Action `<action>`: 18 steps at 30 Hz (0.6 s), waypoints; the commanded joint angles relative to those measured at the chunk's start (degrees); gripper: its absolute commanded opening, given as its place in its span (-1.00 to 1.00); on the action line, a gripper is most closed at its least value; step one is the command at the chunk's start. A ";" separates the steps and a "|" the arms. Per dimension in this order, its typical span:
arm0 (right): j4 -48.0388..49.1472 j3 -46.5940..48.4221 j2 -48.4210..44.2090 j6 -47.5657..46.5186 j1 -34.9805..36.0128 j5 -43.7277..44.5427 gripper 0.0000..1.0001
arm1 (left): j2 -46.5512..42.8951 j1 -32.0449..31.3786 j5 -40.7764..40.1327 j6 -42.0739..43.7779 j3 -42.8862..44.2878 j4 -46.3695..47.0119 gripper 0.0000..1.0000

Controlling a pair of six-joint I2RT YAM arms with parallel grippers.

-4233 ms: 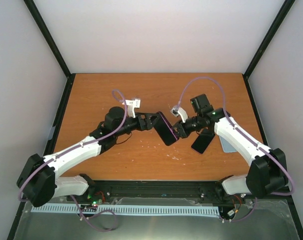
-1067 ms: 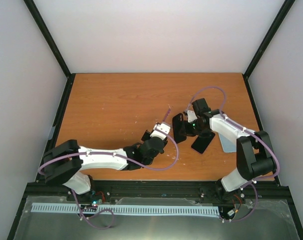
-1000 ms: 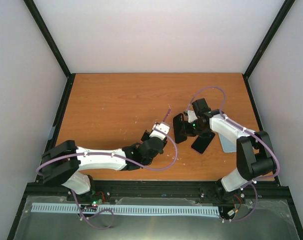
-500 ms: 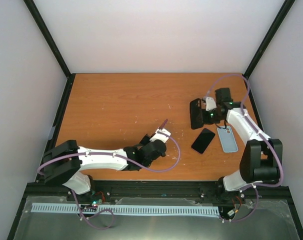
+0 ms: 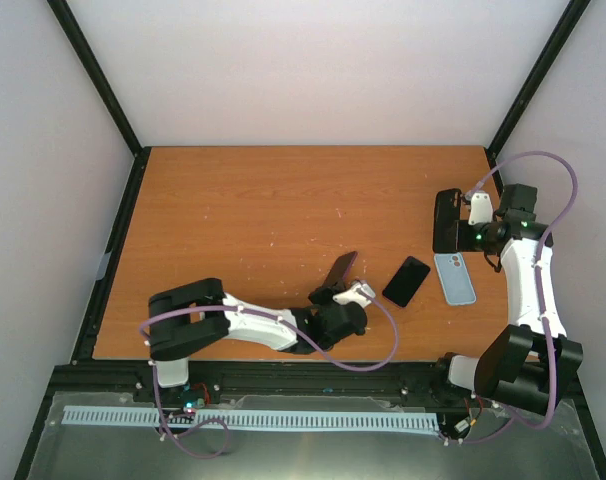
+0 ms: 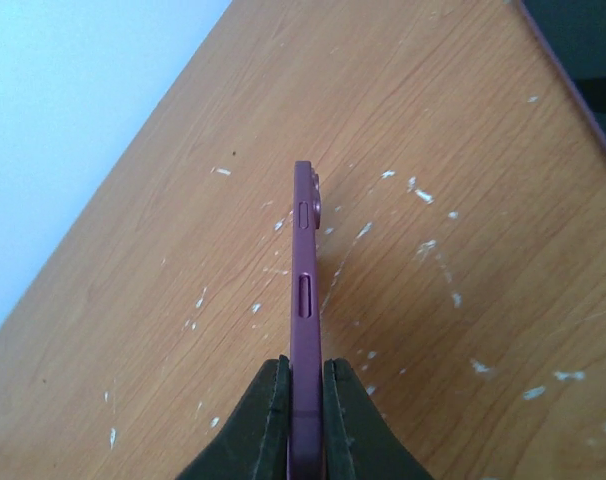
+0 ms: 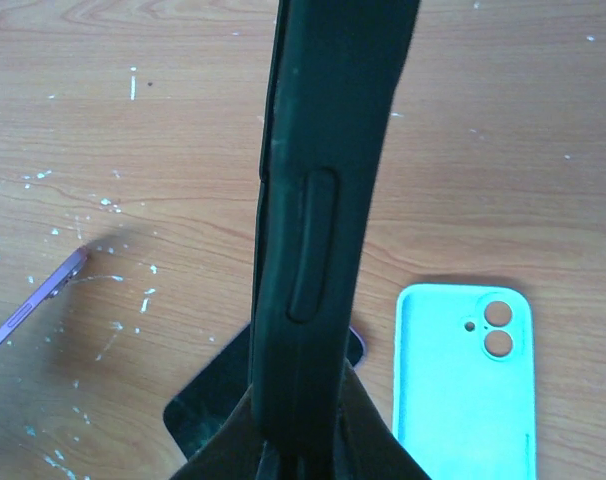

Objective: Take the phone out of the phone case
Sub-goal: Place the phone at the center of the board.

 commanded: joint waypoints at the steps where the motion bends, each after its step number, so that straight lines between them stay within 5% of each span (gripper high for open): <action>1: -2.37 -1.07 -0.62 -4.00 -2.49 -1.63 -0.94 | 5.43 -3.40 -4.05 7.72 2.88 5.41 -0.99; 9: -2.64 -1.56 -0.08 -2.13 -3.04 -2.77 -0.94 | 13.52 -7.10 -5.62 8.29 5.46 4.65 -0.64; 15: -2.93 -2.12 0.40 -2.12 -3.04 -1.23 -0.94 | 13.65 -7.26 -2.74 4.79 5.87 2.79 -0.58; 18: -3.24 -2.30 0.69 -2.97 -3.12 -0.72 -0.94 | 12.47 -7.27 -0.65 2.63 6.01 1.09 -0.38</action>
